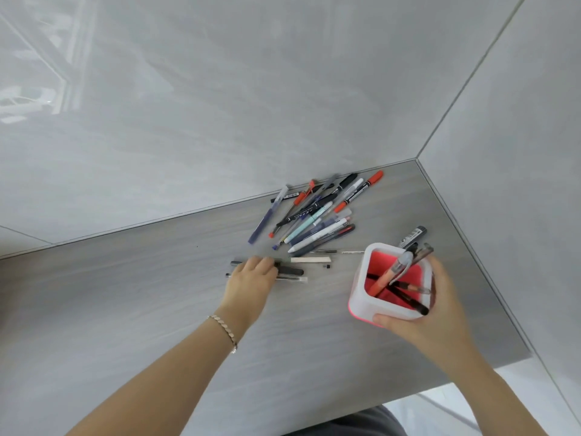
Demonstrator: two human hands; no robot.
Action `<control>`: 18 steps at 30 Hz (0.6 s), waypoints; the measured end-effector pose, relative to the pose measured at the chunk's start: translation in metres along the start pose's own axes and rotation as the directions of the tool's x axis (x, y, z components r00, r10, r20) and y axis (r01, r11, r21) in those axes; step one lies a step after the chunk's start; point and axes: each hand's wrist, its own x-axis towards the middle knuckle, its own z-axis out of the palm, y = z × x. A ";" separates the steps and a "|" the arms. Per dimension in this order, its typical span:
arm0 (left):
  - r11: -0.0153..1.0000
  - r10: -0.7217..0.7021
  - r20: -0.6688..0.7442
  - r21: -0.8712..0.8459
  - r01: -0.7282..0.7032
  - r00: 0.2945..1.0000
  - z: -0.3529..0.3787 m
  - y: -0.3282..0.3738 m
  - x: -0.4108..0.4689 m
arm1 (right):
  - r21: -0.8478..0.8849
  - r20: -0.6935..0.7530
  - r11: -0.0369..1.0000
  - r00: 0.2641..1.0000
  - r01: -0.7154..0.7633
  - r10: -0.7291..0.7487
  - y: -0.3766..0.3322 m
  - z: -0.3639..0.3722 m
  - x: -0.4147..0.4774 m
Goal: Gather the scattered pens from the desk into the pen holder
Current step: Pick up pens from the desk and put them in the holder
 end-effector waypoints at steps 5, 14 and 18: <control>0.998 0.056 0.047 -0.035 -0.055 0.997 -0.007 -0.003 0.009 | 0.010 0.073 1.000 0.997 0.017 -0.018 -0.005 0.015 -0.008; 0.519 -0.439 -0.012 -0.820 0.242 0.898 -0.056 0.001 -0.026 | 0.006 0.104 0.999 0.993 0.053 -0.054 -0.013 0.063 -0.026; -0.164 -0.486 -0.061 -0.974 -0.160 0.872 -0.120 0.018 -0.037 | -0.022 0.090 0.997 0.993 0.080 -0.078 -0.015 0.099 -0.031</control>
